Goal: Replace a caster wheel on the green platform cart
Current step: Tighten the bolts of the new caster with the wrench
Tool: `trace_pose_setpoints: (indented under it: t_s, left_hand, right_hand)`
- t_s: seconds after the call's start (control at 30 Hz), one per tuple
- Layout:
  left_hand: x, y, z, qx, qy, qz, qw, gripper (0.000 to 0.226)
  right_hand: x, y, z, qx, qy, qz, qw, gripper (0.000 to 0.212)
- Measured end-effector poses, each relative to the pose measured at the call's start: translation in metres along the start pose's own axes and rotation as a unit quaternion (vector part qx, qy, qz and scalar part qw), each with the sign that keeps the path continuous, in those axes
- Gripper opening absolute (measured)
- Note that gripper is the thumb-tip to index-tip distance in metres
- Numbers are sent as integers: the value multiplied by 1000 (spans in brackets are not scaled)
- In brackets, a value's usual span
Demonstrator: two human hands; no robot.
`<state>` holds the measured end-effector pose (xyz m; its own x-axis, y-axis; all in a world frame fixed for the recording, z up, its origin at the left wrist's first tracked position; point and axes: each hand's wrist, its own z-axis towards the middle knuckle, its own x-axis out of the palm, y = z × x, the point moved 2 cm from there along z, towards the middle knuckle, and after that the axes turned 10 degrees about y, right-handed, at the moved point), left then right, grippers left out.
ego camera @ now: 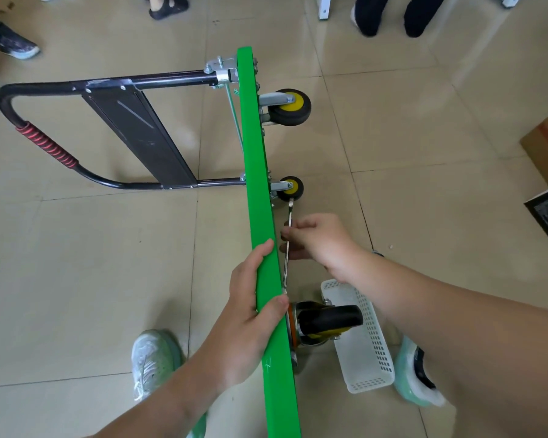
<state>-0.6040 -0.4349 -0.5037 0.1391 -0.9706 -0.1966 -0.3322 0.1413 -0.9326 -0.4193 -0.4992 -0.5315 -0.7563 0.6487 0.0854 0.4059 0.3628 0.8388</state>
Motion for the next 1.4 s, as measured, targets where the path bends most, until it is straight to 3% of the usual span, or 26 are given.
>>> trace_pose_setpoints:
  t_s: [0.17, 0.6, 1.1, 1.4]
  left_hand:
    - [2, -1, -1, 0, -3, -3, 1000, 67]
    - [3, 3, 0, 22, -28, 2, 999, 69]
    - [1, 7, 0, 17, -13, -20, 1000, 69]
    - [1, 5, 0, 11, -3, -9, 1000, 67]
  right_hand:
    - [-10, 22, -15, -80, -62, 33, 994, 13]
    - [6, 10, -70, -187, 55, -19, 981, 29]
    - [11, 0, -48, -166, 53, -62, 983, 27]
    - [1, -9, 0, -28, 40, -41, 998, 12]
